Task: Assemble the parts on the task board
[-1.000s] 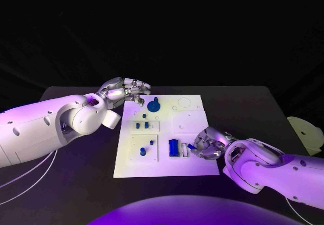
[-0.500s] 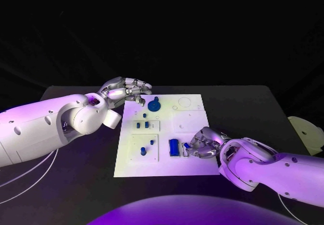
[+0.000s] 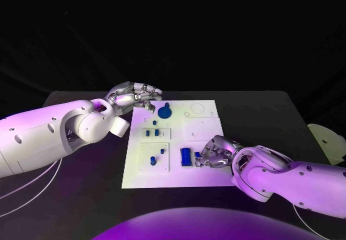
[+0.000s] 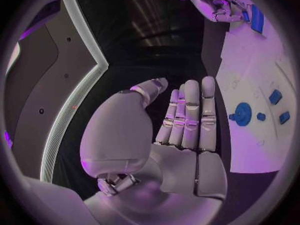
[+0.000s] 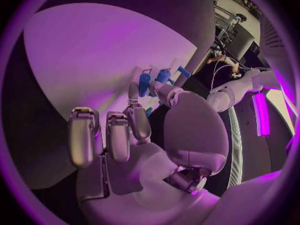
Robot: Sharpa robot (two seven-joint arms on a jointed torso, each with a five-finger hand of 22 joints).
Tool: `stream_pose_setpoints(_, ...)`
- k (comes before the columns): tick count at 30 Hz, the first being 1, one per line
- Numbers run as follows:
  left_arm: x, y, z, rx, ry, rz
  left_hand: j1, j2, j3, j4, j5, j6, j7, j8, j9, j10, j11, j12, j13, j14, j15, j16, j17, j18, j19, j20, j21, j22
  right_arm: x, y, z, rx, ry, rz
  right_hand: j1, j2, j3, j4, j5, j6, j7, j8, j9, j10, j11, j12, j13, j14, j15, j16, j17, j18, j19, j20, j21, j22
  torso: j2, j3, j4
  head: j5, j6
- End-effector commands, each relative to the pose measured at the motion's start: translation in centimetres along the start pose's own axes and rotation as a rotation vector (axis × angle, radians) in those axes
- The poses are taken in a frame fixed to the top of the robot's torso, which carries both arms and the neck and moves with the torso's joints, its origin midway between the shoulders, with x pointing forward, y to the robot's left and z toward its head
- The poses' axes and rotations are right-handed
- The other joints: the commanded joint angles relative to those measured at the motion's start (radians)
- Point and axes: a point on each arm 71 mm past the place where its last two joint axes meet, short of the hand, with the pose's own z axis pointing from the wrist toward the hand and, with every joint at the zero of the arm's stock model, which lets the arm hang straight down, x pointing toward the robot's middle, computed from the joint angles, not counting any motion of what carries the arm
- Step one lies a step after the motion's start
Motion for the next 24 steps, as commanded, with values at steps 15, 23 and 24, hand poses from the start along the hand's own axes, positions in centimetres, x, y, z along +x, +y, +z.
stream_pose_setpoints(15,0.25,-0.07,-0.04,0.001,0.020,-0.001,0.001,0.004,0.004,-0.003,0.008,-0.006,0.001,0.004,0.001,-0.010,0.001,0.007,-0.002,-0.008,0.001,0.007,-0.002,0.010,0.008,-0.002,-0.007,0.001,0.28,0.21,0.26,-0.006,0.021,-0.057,-0.032,0.001,-0.028,0.021,-0.051,0.007,0.007,-0.012,-0.012,0.010,0.002,-0.012,0.049,0.095,-0.003,0.000,0.212,-0.014,0.049,-0.004,-0.009,0.221,0.000,0.0003,-0.0014,0.004,-0.004)
stream_pose_setpoints(23,0.23,-0.06,-0.04,0.000,0.023,-0.002,-0.001,0.004,0.003,-0.002,0.008,-0.007,0.001,0.004,0.001,-0.010,0.001,0.007,-0.002,-0.008,0.002,0.007,-0.002,0.009,0.008,-0.002,-0.007,0.002,0.38,0.41,0.22,-0.013,0.025,-0.057,-0.046,0.000,-0.081,0.048,-0.114,0.013,0.008,-0.019,-0.022,0.010,0.004,-0.012,0.050,0.095,-0.001,0.000,0.211,-0.013,0.048,-0.002,-0.011,0.221,0.000,0.0004,-0.0012,0.004,-0.005)
stream_pose_setpoints(24,0.23,-0.05,-0.04,-0.001,0.023,-0.002,-0.001,0.004,0.003,-0.002,0.008,-0.007,0.001,0.004,0.001,-0.010,0.001,0.007,-0.002,-0.008,0.002,0.007,-0.002,0.009,0.008,-0.002,-0.007,0.002,0.38,0.40,0.21,-0.012,0.026,-0.056,-0.045,-0.002,-0.085,0.048,-0.115,0.013,0.008,-0.019,-0.023,0.010,0.004,-0.013,0.050,0.095,-0.001,0.000,0.211,-0.013,0.048,-0.002,-0.011,0.221,0.000,0.0002,-0.0013,0.003,-0.004)
